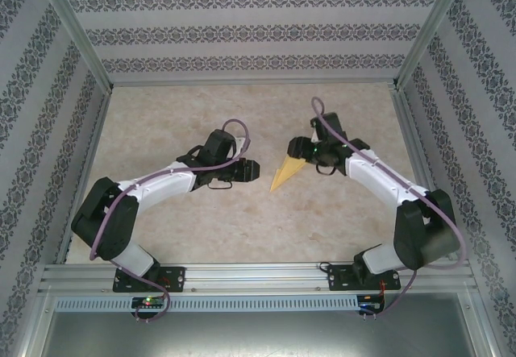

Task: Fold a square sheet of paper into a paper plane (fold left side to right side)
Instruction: Pick up the paper plane at the center of the table.

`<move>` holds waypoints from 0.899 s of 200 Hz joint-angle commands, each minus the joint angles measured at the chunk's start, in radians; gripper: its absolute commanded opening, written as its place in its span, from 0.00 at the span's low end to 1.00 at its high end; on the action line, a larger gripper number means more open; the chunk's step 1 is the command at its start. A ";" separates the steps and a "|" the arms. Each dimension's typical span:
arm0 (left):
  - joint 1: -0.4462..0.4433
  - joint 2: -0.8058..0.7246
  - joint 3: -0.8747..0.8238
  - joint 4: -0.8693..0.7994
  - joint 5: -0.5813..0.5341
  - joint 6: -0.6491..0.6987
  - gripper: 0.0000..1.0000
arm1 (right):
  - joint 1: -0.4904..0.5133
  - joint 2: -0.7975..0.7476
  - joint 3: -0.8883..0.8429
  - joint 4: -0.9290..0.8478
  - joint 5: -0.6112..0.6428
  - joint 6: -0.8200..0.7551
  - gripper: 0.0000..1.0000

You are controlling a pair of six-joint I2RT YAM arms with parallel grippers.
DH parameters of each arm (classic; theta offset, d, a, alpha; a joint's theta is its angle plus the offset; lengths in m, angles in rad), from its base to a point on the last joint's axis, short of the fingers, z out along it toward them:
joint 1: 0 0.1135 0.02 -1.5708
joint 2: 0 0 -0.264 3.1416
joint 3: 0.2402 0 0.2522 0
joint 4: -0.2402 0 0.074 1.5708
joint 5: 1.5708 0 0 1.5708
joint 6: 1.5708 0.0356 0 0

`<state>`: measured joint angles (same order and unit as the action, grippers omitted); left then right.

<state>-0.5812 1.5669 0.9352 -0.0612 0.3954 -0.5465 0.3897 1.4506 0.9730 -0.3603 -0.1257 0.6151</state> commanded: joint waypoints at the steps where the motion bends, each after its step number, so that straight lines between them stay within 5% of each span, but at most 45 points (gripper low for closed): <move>1: 0.011 -0.029 -0.030 0.091 -0.158 -0.060 0.46 | 0.073 0.046 -0.036 -0.037 0.130 0.177 0.68; 70: 0.012 -0.179 -0.177 0.124 -0.303 -0.088 0.62 | 0.186 0.274 0.107 -0.067 0.261 0.252 0.68; 151: 0.014 -0.208 -0.190 0.098 -0.328 -0.082 0.64 | 0.190 0.217 0.052 -0.099 0.311 0.217 0.37; 180: 0.014 -0.196 -0.177 0.087 -0.326 -0.068 0.64 | 0.181 0.149 0.026 -0.107 0.286 0.183 0.12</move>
<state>-0.5804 1.3659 0.7349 0.0162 0.0921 -0.6216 0.5724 1.6661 1.0187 -0.4400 0.1467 0.8314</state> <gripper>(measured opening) 0.640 0.208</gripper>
